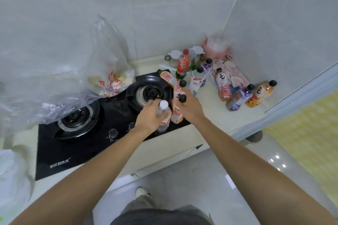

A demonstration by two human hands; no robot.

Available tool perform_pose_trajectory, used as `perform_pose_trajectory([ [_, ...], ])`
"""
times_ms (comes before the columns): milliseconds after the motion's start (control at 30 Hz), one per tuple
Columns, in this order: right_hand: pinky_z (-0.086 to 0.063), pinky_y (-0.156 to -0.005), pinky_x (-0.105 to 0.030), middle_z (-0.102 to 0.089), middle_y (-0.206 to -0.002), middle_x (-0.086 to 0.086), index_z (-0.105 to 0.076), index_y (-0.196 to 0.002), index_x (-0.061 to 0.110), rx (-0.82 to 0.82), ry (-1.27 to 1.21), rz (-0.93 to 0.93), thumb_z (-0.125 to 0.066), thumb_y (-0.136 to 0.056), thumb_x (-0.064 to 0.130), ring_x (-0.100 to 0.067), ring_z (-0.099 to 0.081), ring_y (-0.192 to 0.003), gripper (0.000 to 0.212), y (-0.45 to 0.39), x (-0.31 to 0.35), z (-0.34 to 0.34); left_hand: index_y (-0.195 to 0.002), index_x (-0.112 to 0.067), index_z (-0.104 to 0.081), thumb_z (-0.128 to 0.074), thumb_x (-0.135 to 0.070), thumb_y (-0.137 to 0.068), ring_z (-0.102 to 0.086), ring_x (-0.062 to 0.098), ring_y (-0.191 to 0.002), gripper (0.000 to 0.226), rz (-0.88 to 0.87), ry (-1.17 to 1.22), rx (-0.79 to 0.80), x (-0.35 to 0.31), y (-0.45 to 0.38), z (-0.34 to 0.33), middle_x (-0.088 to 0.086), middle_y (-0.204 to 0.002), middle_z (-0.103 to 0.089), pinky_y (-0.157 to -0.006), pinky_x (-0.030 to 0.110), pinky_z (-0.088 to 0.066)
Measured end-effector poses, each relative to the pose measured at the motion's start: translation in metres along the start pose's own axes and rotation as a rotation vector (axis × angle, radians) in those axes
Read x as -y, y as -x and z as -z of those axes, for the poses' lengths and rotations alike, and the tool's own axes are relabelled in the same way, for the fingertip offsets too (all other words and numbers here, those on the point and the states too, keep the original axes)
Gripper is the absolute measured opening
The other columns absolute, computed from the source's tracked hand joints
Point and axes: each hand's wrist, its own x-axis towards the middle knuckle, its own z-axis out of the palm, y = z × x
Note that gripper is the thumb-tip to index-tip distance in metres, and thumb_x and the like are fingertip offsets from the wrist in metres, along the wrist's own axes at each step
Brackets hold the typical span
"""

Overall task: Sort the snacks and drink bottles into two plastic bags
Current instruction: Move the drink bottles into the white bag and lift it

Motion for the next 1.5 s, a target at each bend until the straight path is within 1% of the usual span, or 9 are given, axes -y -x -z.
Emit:
perform_pose_trajectory([
  [100,-0.045,-0.073,-0.035,-0.068,-0.101,-0.005,-0.061,-0.112,0.017,0.008,0.008,0.028,-0.063,-0.099,0.032,-0.026,-0.065,-0.097,0.02,-0.016,-0.014,-0.007,-0.111,-0.027,-0.058,-0.066,-0.047,-0.093,-0.061,0.022,-0.098,0.028,0.013,0.043,-0.037,-0.002,-0.01,-0.01,-0.004,-0.107,-0.061,-0.083,0.047,-0.054],
  [267,-0.051,-0.069,-0.037,-0.068,-0.085,-0.001,-0.063,-0.093,0.016,0.004,0.031,0.091,-0.073,-0.092,0.037,-0.023,-0.065,-0.081,0.022,-0.026,-0.031,-0.008,-0.11,-0.028,-0.061,-0.062,-0.057,-0.091,-0.062,0.018,-0.095,0.035,0.083,0.113,-0.126,-0.006,-0.008,-0.024,-0.007,-0.103,-0.067,-0.081,0.044,-0.054],
  [333,-0.053,-0.07,-0.04,-0.068,-0.086,-0.001,-0.062,-0.092,0.015,0.009,0.082,0.161,-0.073,-0.092,0.04,-0.024,-0.065,-0.081,0.027,-0.025,-0.034,-0.007,-0.111,-0.028,-0.061,-0.06,-0.059,-0.09,-0.063,0.016,-0.093,0.038,0.112,0.149,-0.166,-0.007,-0.002,-0.026,-0.008,-0.102,-0.068,-0.081,0.042,-0.054],
  [467,-0.048,-0.069,-0.037,-0.069,-0.091,-0.003,-0.063,-0.098,0.016,0.061,0.137,0.292,-0.069,-0.093,0.046,-0.028,-0.065,-0.084,0.031,-0.018,-0.025,0.0,-0.105,-0.029,-0.062,-0.068,-0.043,-0.094,-0.062,0.007,-0.088,0.019,0.183,0.225,-0.278,-0.01,0.021,-0.024,-0.012,-0.095,-0.068,-0.073,0.032,-0.046],
  [633,-0.039,-0.067,-0.033,-0.066,-0.088,0.01,-0.064,-0.099,0.021,0.142,0.109,0.532,-0.068,-0.092,0.052,-0.019,-0.065,-0.087,0.031,-0.004,0.01,0.005,-0.103,-0.031,-0.06,-0.067,-0.045,-0.094,-0.062,0.009,-0.082,0.018,0.328,0.26,-0.439,-0.003,0.068,-0.004,-0.01,-0.088,-0.067,-0.075,0.042,-0.054],
  [800,-0.049,-0.072,-0.038,-0.07,-0.09,0.005,-0.064,-0.1,0.022,0.263,0.058,0.706,-0.068,-0.091,0.05,-0.025,-0.067,-0.087,0.03,0.023,0.073,-0.012,-0.098,-0.031,-0.061,-0.063,-0.05,-0.096,-0.059,0.006,-0.077,0.02,0.456,0.197,-0.657,0.01,0.138,0.035,-0.013,-0.086,-0.066,-0.067,0.032,-0.047],
  [1167,-0.054,-0.077,-0.042,-0.071,-0.093,0.004,-0.066,-0.102,0.023,0.561,-0.074,0.939,-0.067,-0.089,0.052,-0.023,-0.067,-0.089,0.032,0.158,0.233,-0.148,-0.104,-0.024,-0.065,-0.058,-0.06,-0.094,-0.065,0.012,-0.091,0.038,0.695,0.124,-1.039,0.101,0.36,0.136,-0.009,-0.1,-0.071,-0.078,0.044,-0.054],
  [1300,-0.054,-0.071,-0.044,-0.07,-0.086,0.001,-0.06,-0.09,0.025,0.58,-0.067,0.956,-0.068,-0.087,0.056,-0.028,-0.067,-0.082,0.032,0.21,0.287,-0.211,-0.107,-0.023,-0.065,-0.055,-0.062,-0.092,-0.064,0.015,-0.092,0.043,0.738,0.083,-1.06,0.154,0.433,0.177,-0.007,-0.102,-0.071,-0.079,0.048,-0.054],
  [1500,-0.046,-0.072,-0.036,-0.07,-0.092,0.002,-0.065,-0.099,0.022,0.555,-0.093,0.912,-0.07,-0.09,0.051,-0.025,-0.065,-0.09,0.031,0.263,0.359,-0.287,-0.107,-0.025,-0.064,-0.059,-0.057,-0.092,-0.064,0.019,-0.092,0.036,0.734,0.08,-1.067,0.223,0.493,0.243,-0.006,-0.101,-0.07,-0.073,0.039,-0.051],
])
